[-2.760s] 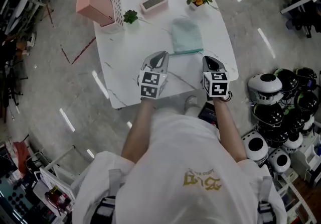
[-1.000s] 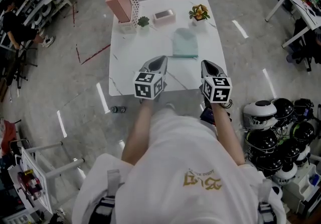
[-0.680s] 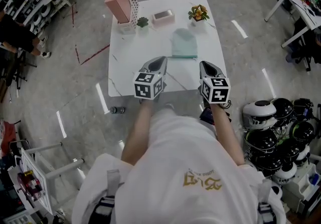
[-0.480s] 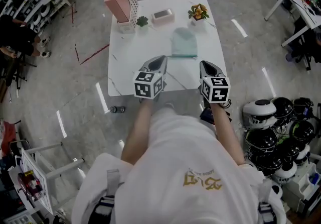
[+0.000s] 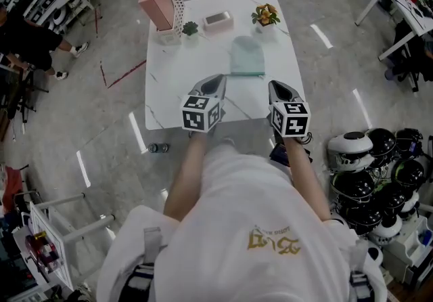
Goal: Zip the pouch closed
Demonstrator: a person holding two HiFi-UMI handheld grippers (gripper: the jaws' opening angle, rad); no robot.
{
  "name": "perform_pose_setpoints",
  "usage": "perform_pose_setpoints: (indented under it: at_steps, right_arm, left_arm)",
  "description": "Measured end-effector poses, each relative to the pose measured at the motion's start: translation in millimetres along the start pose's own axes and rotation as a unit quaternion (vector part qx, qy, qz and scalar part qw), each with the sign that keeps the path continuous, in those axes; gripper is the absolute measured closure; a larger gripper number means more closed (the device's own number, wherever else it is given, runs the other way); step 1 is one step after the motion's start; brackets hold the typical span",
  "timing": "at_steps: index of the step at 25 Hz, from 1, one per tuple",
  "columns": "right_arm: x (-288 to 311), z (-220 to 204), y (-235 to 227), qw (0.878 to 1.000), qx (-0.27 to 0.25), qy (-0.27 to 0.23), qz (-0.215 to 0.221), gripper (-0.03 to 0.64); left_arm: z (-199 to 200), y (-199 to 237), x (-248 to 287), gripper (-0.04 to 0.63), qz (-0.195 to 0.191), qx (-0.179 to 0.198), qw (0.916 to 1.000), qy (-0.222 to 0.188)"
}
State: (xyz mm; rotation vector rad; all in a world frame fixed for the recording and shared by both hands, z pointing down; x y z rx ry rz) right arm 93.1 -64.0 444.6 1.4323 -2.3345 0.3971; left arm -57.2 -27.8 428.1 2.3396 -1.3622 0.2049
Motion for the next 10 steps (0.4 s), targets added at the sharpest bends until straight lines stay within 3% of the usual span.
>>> perform_pose_setpoints:
  at_steps: [10]
  right_arm:
    - [-2.0,-5.7,0.0,1.0,-0.002,0.006,0.001,0.604]
  left_arm:
    - [-2.2,-0.6,-4.0,0.577,0.001,-0.002,1.0,0.001]
Point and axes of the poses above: the fingertips, and each gripper's own axes: x forward along the fingers, y to its left, z out of its top, the point moved 1 cm from there along -x, backward along the fingers, and after that the axes turned 15 degrees about -z, right-handed, at the moved point
